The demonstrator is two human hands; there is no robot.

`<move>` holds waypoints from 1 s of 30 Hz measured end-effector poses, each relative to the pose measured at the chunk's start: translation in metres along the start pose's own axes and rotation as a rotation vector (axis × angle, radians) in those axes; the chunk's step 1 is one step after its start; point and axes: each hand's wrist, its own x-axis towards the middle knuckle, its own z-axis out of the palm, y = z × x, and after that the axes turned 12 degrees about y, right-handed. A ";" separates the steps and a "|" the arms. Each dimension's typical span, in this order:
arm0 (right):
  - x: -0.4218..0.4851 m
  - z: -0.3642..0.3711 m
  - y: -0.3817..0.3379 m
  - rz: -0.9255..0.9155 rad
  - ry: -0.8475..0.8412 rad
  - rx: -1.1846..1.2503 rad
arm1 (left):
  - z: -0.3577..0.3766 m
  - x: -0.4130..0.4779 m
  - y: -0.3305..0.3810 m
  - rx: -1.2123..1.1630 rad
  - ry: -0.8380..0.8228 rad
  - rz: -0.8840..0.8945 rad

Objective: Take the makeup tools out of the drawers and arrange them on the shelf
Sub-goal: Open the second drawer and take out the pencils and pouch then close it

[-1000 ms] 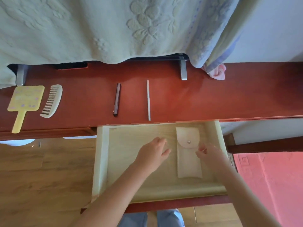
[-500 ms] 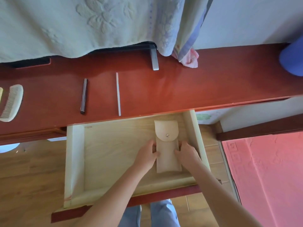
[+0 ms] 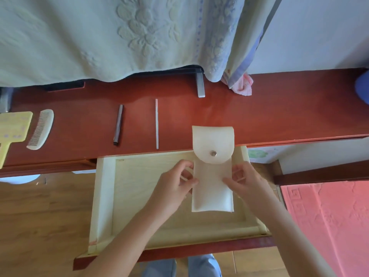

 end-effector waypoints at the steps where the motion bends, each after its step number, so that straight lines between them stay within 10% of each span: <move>1: 0.009 -0.004 -0.008 -0.022 0.015 0.015 | -0.003 0.010 0.006 -0.009 0.036 0.026; 17: 0.149 0.015 -0.051 -0.085 0.095 -0.073 | 0.004 0.136 0.032 0.151 0.256 0.043; 24: 0.090 0.011 -0.016 -0.296 0.275 -0.116 | -0.011 0.081 0.015 0.480 0.413 0.354; 30: -0.036 0.023 0.076 -0.506 0.114 -0.343 | -0.025 -0.045 -0.067 0.701 0.269 0.529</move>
